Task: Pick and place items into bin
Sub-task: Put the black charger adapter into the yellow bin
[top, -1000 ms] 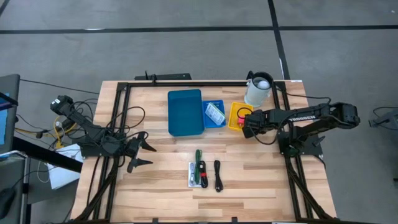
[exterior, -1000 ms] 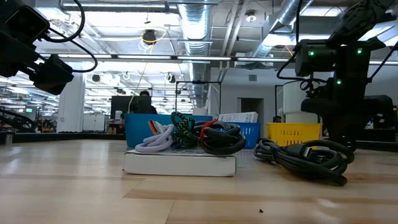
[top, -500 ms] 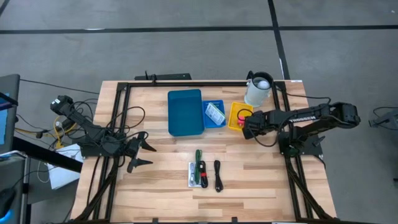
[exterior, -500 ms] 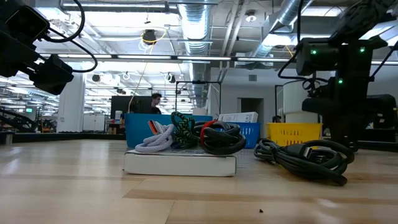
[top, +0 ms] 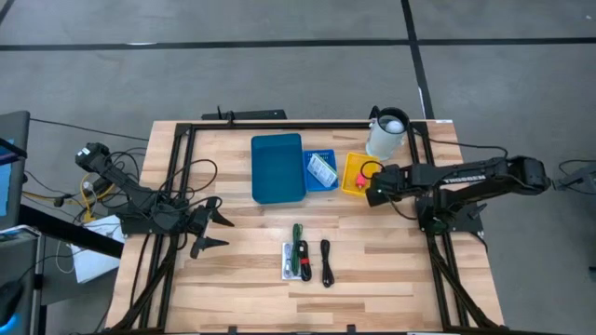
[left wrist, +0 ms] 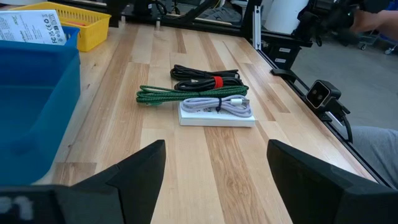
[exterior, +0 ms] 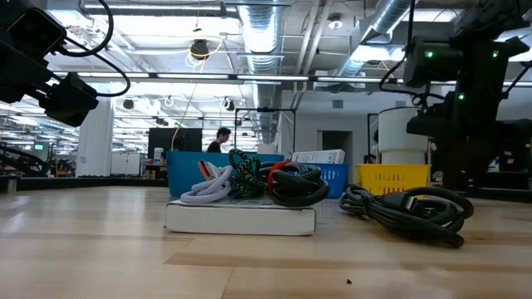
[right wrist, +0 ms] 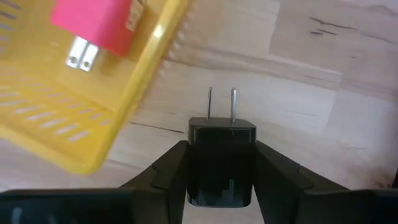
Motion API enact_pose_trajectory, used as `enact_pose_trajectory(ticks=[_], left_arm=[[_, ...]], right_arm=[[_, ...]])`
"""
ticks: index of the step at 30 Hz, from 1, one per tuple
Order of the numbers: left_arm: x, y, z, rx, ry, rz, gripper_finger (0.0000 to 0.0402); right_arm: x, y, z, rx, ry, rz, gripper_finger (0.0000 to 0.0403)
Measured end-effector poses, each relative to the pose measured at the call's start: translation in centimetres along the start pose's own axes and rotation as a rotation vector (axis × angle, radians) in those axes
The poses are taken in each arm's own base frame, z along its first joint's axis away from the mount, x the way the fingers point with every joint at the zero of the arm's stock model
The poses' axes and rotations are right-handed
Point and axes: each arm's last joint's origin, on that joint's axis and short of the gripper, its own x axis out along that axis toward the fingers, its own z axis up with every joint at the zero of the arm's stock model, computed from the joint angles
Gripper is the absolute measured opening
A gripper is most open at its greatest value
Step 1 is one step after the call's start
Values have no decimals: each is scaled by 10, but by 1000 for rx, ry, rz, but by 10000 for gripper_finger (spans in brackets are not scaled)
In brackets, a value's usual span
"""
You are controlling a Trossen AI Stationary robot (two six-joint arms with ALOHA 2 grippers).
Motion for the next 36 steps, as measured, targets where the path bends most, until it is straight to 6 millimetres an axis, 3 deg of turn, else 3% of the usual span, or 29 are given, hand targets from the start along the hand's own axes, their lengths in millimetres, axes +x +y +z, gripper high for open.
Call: enact_pose_trajectory(ticks=[6,11,17,22,30,36], left_arm=[[0,0,0,0,0,0,270],[0,0,0,0,0,0,270],[0,0,0,0,0,0,270],[0,0,0,0,0,0,270],[0,0,0,0,0,0,270],[0,0,0,0,-1,0,270]], right_arm=[[-19,-3,4,30,-39,43,157],[-37,-1,9,37,-99,99,136],[-52,4,17,34,-163,142,144],[-53,12,21,9,-192,188,163],[-51,24,27,-34,-236,251,137],[-51,25,29,-31,-245,259,178]])
